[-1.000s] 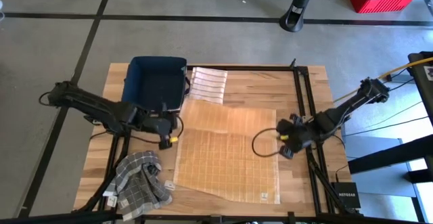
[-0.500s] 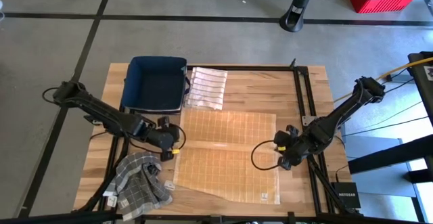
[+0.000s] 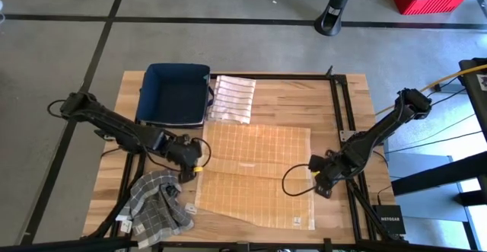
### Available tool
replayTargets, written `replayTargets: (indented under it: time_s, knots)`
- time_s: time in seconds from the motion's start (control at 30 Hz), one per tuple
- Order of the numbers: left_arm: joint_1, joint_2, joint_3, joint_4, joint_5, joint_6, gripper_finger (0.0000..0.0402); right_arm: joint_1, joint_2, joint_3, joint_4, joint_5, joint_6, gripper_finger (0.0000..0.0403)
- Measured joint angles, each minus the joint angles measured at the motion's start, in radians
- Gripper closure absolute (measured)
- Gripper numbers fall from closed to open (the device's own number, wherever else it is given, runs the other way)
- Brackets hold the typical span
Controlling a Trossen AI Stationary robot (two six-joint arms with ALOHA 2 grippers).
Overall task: Fold towel
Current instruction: Fold the orange towel
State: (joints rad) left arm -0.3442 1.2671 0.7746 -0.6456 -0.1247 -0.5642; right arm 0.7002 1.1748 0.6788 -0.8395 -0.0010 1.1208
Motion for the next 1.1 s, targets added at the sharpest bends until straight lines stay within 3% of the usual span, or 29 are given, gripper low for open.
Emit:
replayTargets:
  time_s: [0.07,0.13,0.2,0.37,0.43,0.57,0.7,0.8,1.03,1.1]
  knots:
    - [-0.014,-0.003,0.022,0.034,0.052,-0.037,0.0230,0.000,0.000,0.018,0.008,-0.083,0.056,0.0235]
    - [-0.045,-0.002,0.029,0.113,0.072,-0.058,0.0224,0.000,0.000,0.029,0.037,-0.099,0.108,0.0225]
    - [-0.076,0.016,0.031,0.201,0.073,-0.058,0.0222,0.001,0.000,0.032,0.114,-0.037,0.105,0.0219]
    - [-0.158,0.130,0.030,0.329,0.073,-0.085,0.0222,0.022,0.045,0.001,0.495,0.260,-0.077,0.0217]
    - [-0.185,0.196,0.030,0.370,0.075,-0.100,0.0221,0.029,0.100,-0.003,0.643,0.297,-0.181,0.0217]
    - [-0.213,0.319,0.029,0.442,0.132,-0.122,0.0221,0.027,0.234,-0.003,0.798,0.257,-0.273,0.0217]
    - [-0.210,0.407,0.029,0.463,0.164,-0.144,0.0221,0.026,0.353,-0.004,0.845,0.245,-0.292,0.0217]
    - [-0.190,0.427,0.034,0.467,0.160,-0.144,0.0221,0.026,0.414,-0.004,0.838,0.295,-0.292,0.0217]
    - [-0.115,0.402,0.029,0.441,-0.071,-0.140,0.0221,0.026,0.485,-0.004,0.811,0.578,-0.311,0.0217]
    - [-0.103,0.380,0.036,0.430,-0.083,-0.132,0.0221,0.024,0.493,-0.004,0.806,0.586,-0.315,0.0217]
